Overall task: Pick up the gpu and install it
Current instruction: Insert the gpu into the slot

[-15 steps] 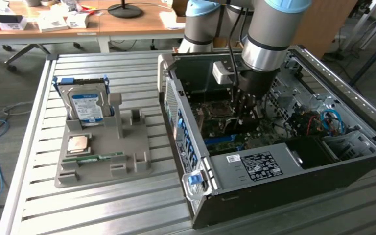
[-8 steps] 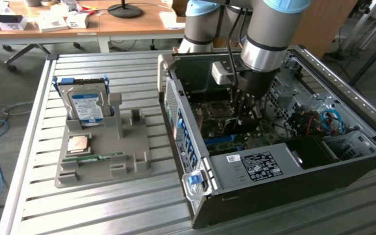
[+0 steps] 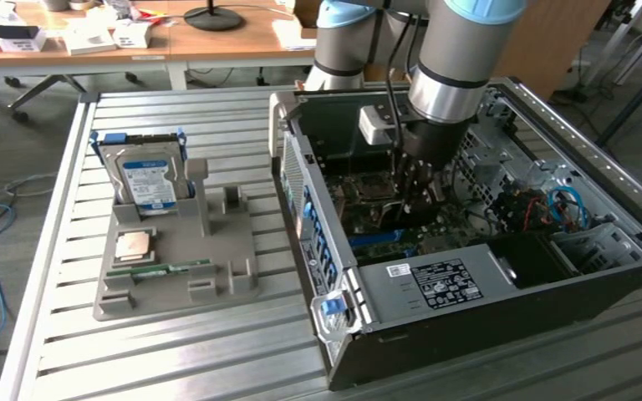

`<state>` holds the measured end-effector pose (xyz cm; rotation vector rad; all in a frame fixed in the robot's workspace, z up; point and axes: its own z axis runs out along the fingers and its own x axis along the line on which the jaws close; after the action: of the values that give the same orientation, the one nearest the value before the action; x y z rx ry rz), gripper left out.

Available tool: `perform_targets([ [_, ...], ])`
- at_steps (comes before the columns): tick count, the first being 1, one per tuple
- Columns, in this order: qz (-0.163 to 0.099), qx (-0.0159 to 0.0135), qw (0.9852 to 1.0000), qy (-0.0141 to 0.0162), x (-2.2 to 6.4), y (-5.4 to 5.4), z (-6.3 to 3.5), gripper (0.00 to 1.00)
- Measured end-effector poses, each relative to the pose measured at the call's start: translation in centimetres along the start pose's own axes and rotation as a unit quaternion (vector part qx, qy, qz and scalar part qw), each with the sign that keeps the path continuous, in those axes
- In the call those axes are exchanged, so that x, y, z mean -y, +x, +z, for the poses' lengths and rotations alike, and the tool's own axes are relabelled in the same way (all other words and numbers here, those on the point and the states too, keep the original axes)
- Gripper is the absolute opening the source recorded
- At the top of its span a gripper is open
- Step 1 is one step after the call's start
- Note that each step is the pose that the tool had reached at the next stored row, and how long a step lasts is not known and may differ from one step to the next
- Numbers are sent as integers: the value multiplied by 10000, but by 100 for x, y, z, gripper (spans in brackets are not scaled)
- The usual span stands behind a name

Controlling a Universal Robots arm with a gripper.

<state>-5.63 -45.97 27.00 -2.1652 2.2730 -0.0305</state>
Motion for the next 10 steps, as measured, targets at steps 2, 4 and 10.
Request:
perform_targets([
  [2,0,0,10000,0,-11,-1,12,26],
  [4,0,-1,10000,0,-18,-3,17,26],
  [10,-1,-1,10000,0,-26,-7,48,26],
])
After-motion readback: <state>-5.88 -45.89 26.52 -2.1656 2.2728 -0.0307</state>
